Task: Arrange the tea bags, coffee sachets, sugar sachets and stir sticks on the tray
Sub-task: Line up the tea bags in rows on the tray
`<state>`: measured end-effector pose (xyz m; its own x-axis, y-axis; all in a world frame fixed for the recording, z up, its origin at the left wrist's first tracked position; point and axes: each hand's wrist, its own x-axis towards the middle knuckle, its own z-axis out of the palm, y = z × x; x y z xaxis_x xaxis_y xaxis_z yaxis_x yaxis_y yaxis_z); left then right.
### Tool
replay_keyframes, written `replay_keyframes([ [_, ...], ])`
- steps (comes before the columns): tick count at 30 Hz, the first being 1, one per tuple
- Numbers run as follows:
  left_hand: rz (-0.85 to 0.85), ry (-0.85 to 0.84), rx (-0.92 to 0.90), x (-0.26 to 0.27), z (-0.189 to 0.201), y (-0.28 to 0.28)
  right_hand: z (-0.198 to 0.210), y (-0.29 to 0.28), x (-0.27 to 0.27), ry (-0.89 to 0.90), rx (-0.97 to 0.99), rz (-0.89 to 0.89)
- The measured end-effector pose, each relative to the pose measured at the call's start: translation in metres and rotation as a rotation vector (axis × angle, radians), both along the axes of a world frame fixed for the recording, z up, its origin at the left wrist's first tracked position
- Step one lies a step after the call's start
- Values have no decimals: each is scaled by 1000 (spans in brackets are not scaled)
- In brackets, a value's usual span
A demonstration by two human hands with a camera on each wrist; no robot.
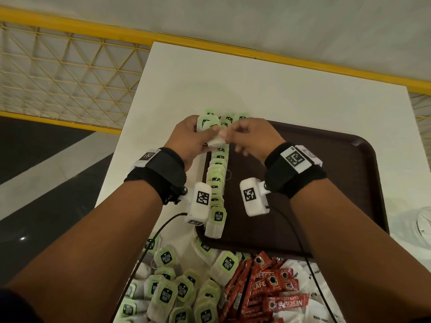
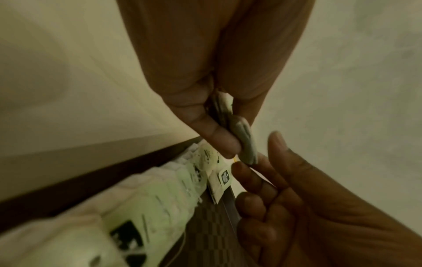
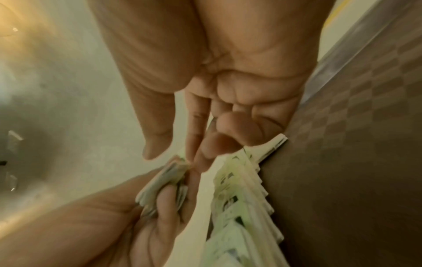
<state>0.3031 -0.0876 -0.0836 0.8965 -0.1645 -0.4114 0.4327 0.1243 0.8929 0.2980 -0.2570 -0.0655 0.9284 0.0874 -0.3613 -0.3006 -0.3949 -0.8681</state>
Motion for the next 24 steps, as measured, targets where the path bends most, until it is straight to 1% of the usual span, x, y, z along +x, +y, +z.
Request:
replay_keyframes([
  [2, 2, -11, 11, 0, 0, -3, 0, 2, -2, 2, 1, 15],
  [4, -27, -21, 0, -1, 1, -5, -4, 1, -2, 11, 24, -46],
  [7, -98, -40, -27, -3, 4, -8, -8, -2, -4, 65, 119, -108],
  [10, -127, 0, -53, -4, 5, -10, -11, -6, -5, 78, 178, -167],
  [13, -92, 74, -116, -3, 5, -11, -15, -11, -3, 86, 232, -224],
  [16, -12, 83, -128, -2, 7, -8, -24, -19, 1, 82, 240, -299],
  [18, 27, 74, -94, -1, 5, -4, -30, -26, 4, 90, 194, -330],
  [22, 31, 37, 23, 0, 2, 3, -37, -33, 9, 100, -16, -293],
  [24, 30, 10, 76, 0, 1, 5, -40, -32, 12, 85, -86, -290],
])
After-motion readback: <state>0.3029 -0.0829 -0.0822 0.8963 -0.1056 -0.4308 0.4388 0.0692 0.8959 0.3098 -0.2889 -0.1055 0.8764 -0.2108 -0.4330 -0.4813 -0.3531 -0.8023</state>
